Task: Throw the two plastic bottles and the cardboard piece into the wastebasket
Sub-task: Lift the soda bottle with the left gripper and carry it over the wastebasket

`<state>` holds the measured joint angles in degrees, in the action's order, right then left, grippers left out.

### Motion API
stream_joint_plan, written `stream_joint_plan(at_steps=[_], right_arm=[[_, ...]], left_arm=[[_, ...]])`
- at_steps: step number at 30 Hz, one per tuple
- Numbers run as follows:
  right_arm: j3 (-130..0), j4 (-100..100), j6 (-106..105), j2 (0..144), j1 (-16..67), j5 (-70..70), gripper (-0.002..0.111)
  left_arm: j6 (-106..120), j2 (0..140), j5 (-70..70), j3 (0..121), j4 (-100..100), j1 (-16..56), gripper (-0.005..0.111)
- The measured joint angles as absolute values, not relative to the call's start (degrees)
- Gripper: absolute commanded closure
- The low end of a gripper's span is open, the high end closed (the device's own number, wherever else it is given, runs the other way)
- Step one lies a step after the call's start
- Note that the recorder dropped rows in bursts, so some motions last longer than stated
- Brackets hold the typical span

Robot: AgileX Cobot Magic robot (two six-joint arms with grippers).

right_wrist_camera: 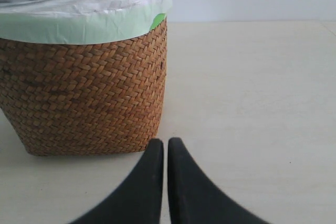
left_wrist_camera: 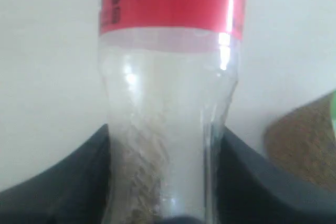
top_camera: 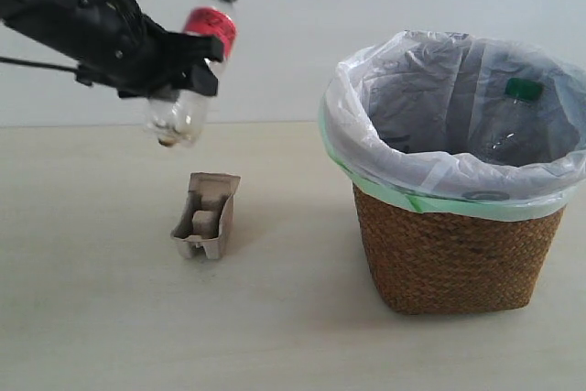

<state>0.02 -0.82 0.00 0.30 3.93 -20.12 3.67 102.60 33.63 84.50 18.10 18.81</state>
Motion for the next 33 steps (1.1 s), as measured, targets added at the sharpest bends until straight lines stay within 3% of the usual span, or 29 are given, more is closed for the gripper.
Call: stream_joint_plan(at_steps=[7,12,22,28,31,33], right_arm=[[0.02,-0.82,0.00,0.30,3.93,-20.12,0.108],[0.02,-0.82,0.00,0.30,3.93,-20.12,0.108],[0.02,-0.82,0.00,0.30,3.93,-20.12,0.108],[0.02,-0.82,0.00,0.30,3.93,-20.12,0.108],[0.02,-0.82,0.00,0.30,3.93,-20.12,0.108],[0.02,-0.82,0.00,0.30,3.93,-20.12,0.108]], left_arm=[[-15.85,100.33,46.85,100.06,-15.12,18.56,0.103],[-18.16,100.22,53.51,106.14,-22.86,18.56,0.103],[-13.39,105.20,57.53,106.90,-14.47,20.71,0.103],[4.36,108.08,53.02,108.92,12.51,29.23,0.102],[14.28,108.08,51.55,113.53,28.15,33.19,0.087],[19.28,107.73,50.46,116.59,34.67,35.12,0.064]])
